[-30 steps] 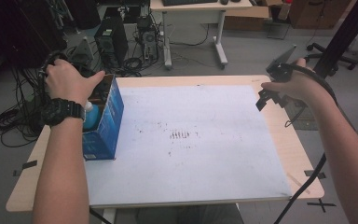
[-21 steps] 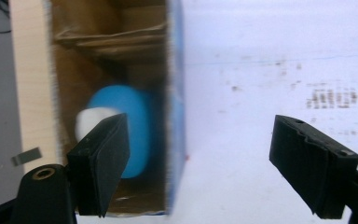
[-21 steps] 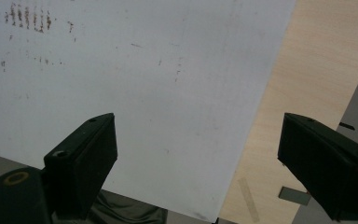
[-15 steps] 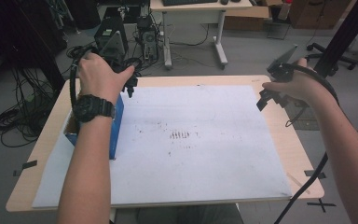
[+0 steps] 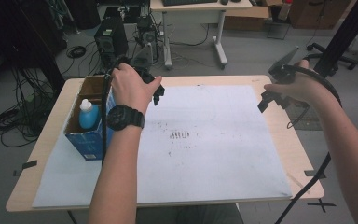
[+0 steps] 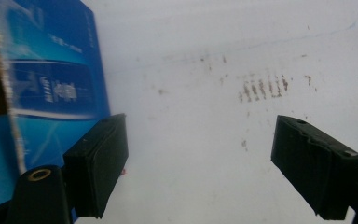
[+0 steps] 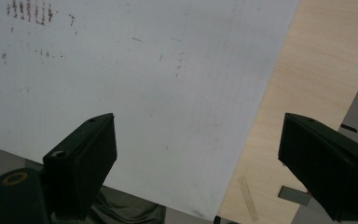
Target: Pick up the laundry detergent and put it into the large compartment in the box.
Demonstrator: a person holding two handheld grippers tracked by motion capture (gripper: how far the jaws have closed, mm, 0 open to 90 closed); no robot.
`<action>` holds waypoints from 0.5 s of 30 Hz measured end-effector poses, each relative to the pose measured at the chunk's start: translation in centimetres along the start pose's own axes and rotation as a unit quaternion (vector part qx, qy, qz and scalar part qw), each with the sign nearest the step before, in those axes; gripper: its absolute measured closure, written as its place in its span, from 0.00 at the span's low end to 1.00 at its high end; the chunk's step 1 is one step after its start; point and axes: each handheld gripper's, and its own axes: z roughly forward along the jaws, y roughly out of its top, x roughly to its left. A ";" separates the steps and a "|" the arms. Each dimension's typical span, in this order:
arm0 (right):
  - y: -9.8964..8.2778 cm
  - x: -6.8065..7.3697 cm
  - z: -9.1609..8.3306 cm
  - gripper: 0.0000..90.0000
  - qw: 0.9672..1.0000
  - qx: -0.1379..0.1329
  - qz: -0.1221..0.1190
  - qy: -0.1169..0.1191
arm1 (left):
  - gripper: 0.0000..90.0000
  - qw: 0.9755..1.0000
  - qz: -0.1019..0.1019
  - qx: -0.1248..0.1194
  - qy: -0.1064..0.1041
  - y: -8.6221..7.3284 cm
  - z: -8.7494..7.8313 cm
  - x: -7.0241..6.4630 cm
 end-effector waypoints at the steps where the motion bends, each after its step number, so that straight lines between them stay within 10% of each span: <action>1: 0.0 0.0 0.0 0.13 1.000 0.000 0.000 0.000 | 0.21 1.000 0.000 0.000 0.000 0.0 0.3 -0.2; 15: 0.0 -0.7 -0.4 0.13 1.000 -0.003 0.003 -0.002 | 0.21 1.000 0.015 0.019 -0.006 0.5 3.8 -2.4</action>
